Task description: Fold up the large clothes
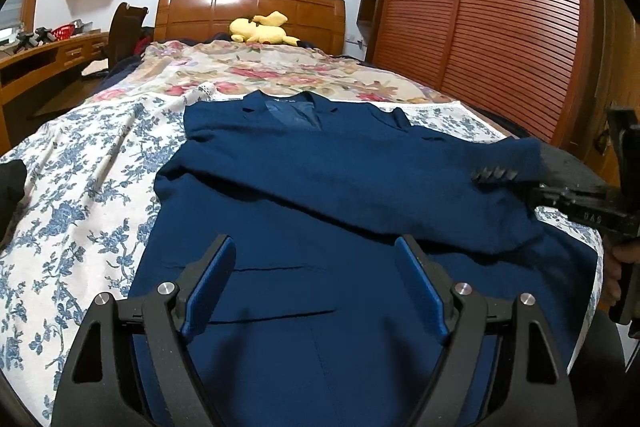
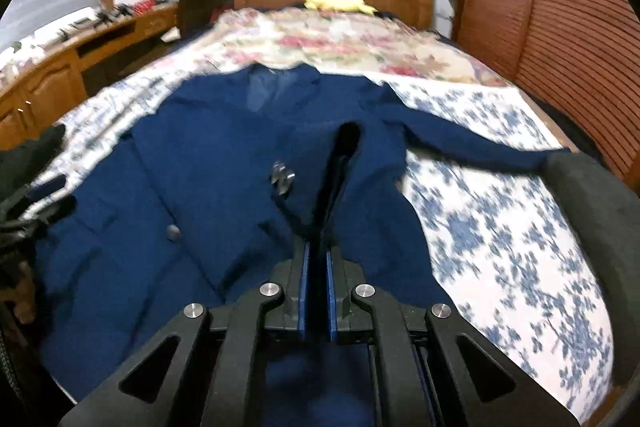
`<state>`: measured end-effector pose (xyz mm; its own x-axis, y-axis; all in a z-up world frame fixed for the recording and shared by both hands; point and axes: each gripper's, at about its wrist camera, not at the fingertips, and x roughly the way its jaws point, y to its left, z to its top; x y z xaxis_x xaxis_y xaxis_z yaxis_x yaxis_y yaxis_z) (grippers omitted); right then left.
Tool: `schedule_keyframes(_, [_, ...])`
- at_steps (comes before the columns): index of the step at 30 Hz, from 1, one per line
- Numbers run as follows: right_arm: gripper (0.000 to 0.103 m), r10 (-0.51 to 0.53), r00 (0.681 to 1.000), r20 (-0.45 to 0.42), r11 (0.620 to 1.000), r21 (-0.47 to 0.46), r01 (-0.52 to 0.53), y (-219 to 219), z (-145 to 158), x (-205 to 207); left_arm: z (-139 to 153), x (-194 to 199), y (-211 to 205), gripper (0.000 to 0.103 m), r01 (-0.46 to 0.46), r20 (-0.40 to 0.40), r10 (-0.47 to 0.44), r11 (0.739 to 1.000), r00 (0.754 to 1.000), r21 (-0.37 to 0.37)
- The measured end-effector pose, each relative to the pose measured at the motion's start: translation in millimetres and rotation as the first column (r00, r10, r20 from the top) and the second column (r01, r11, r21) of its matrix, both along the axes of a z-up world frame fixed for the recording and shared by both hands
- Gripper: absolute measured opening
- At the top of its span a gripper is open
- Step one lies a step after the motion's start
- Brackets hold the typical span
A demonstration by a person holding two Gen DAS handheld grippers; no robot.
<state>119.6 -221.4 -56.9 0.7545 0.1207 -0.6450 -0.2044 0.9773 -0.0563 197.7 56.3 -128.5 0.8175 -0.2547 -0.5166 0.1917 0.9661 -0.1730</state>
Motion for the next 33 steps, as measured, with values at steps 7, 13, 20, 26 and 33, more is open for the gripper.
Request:
schedule_keyframes(7, [0.028, -0.002, 1.0, -0.022, 1.0, -0.025, 0.001, -13.3, 4.1, 9.5, 2.6, -4.4, -1.5, 0.083, -0.019, 0.016, 0.019, 1.0, 1.0, 0.016])
schedule_keyframes(13, [0.037, 0.076, 0.997, -0.029, 0.997, -0.014, -0.077, -9.3, -6.5, 28.4, 5.6, -8.0, -9.4, 0.083, -0.022, 0.026, 0.021, 0.998, 0.999, 0.055])
schedule_keyframes(20, [0.037, 0.137, 0.984, -0.118, 0.99, -0.02, -0.14, -8.7, -28.4, 69.0, 12.2, -3.9, -18.4, 0.083, -0.025, 0.021, 0.024, 0.998, 0.999, 0.061])
schedule_keyframes(26, [0.037, 0.165, 0.974, -0.156, 0.985, -0.024, -0.171, -23.9, -34.6, 80.7, 17.0, 2.4, -34.4, 0.083, -0.012, 0.029, 0.01, 0.998, 1.0, 0.06])
schedule_keyframes(33, [0.053, 0.162, 0.983, -0.085, 0.986, -0.009, -0.164, -50.4, -9.6, 72.7, 18.3, 3.9, -51.5, 0.083, 0.026, 0.028, -0.028, 0.998, 0.999, 0.064])
